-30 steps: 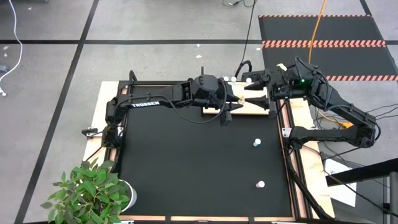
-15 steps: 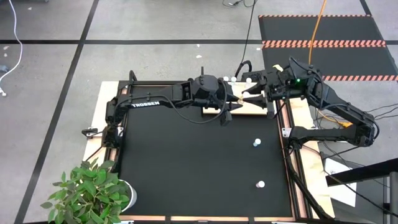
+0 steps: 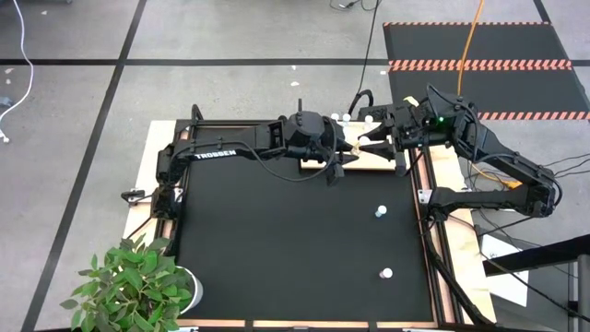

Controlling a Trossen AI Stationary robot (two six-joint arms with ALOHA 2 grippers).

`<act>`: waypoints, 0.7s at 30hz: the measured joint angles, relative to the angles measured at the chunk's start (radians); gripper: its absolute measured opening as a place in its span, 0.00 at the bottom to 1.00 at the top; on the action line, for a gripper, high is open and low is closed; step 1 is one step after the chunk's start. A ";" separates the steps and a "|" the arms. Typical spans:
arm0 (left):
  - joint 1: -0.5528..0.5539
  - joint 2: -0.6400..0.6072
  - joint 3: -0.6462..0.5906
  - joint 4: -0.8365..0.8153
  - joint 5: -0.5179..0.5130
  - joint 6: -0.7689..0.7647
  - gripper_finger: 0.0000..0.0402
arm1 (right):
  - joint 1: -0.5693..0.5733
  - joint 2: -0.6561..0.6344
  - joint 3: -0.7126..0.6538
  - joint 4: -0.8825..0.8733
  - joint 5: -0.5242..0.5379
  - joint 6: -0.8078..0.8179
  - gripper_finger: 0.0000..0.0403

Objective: Pick and place medicine bottles onto shelf by color
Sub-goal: Put the yellow pill bottle aligned with the other yellow pill bottles on the shelf

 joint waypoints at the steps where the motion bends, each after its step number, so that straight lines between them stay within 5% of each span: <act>1: 0.001 0.000 0.000 -0.010 0.000 -0.015 0.34 | 0.000 0.000 0.000 0.006 0.001 -0.002 0.28; 11: 0.034 0.000 0.000 -0.130 -0.030 -0.063 0.59 | -0.001 -0.007 0.000 -0.002 0.040 -0.026 0.29; 21: 0.071 0.000 -0.001 -0.390 -0.035 -0.258 0.62 | -0.002 -0.022 -0.106 0.024 0.163 -0.073 0.29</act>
